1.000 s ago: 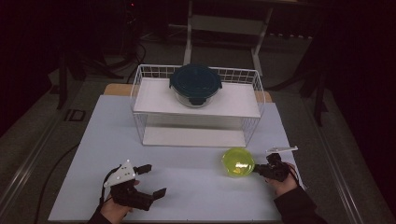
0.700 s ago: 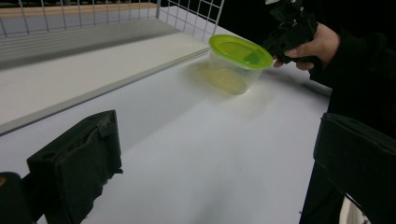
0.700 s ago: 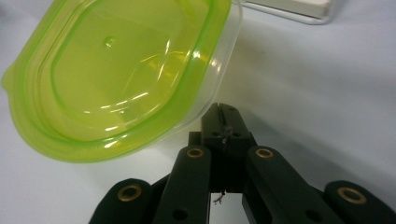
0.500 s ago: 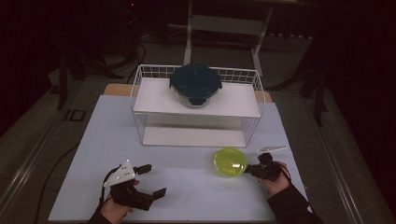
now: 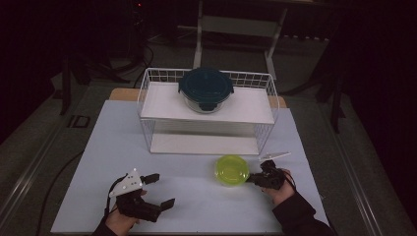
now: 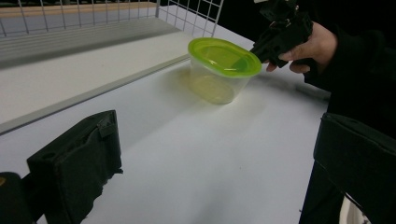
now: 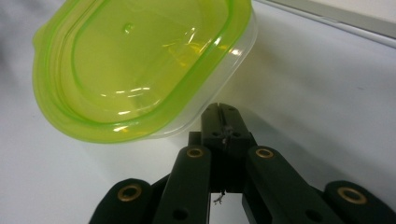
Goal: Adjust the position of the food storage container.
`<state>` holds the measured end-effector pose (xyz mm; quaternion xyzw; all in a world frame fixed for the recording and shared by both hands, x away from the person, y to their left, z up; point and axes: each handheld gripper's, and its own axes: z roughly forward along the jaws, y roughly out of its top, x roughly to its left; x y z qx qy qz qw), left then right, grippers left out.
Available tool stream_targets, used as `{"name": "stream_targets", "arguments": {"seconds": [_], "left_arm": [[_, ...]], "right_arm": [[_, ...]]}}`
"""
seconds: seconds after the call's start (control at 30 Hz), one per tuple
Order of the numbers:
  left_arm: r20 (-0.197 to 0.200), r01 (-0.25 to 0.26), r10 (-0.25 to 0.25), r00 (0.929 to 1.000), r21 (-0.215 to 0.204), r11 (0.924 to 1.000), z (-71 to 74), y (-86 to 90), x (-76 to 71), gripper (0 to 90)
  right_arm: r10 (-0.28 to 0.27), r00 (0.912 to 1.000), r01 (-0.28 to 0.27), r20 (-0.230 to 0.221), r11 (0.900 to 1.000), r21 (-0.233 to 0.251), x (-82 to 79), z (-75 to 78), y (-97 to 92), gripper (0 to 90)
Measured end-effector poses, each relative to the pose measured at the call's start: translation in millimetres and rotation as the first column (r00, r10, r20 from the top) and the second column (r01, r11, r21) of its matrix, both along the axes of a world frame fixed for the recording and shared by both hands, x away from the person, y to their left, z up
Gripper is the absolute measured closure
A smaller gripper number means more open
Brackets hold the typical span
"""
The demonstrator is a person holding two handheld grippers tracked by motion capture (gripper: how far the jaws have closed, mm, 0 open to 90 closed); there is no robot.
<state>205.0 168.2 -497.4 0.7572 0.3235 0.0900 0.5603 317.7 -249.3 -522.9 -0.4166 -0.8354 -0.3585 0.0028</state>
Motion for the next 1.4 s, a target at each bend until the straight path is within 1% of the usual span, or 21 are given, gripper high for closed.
{"name": "stream_targets", "arguments": {"seconds": [0.1, 0.2, 0.63, 0.7, 0.9, 1.17, 1.4], "left_arm": [[0.000, -0.001, 0.001, 1.0000, 0.000, 1.0000, 0.0, 0.1, 0.0, 0.4], [-0.002, -0.001, 0.001, 1.0000, 0.001, 1.0000, -0.2, 0.2, -0.1, 0.4], [-0.004, 0.002, -0.002, 1.0000, 0.001, 1.0000, -0.2, 0.3, -0.5, 0.4], [-0.004, 0.000, 0.000, 1.0000, 0.000, 1.0000, -0.5, 0.3, -0.4, 0.4], [-0.003, 0.005, -0.004, 1.0000, 0.003, 1.0000, -0.9, 0.0, -0.7, 0.4], [-0.003, 0.005, -0.005, 1.0000, 0.005, 1.0000, -0.8, 0.1, -0.9, 0.4], [-0.004, 0.004, -0.004, 1.0000, 0.001, 1.0000, -0.8, 0.4, -0.9, 0.4]], "right_arm": [[0.018, 0.9998, -0.018, 0.003, 0.9998, -0.001, 0.7, -1.1, 6.6, 90.0], [0.031, 0.9995, -0.031, -0.004, 0.9995, 0.002, 1.1, -1.0, 14.3, 90.0], [0.072, 0.9974, -0.072, 0.001, 0.9974, 0.002, 2.8, -0.7, 34.5, 90.0], [0.073, 0.9973, -0.073, -0.003, 0.9973, 0.004, 3.0, -0.1, 37.3, 90.0], [0.094, 0.9955, -0.094, 0.006, 0.9956, -0.003, 4.6, -0.5, 45.9, 90.0], [0.099, 0.9950, -0.099, 0.011, 0.9949, -0.016, 8.7, -0.7, 54.6, 90.0], [0.088, 0.9961, -0.088, 0.003, 0.9961, 0.005, 16.8, -0.9, 60.3, 90.0]]}}
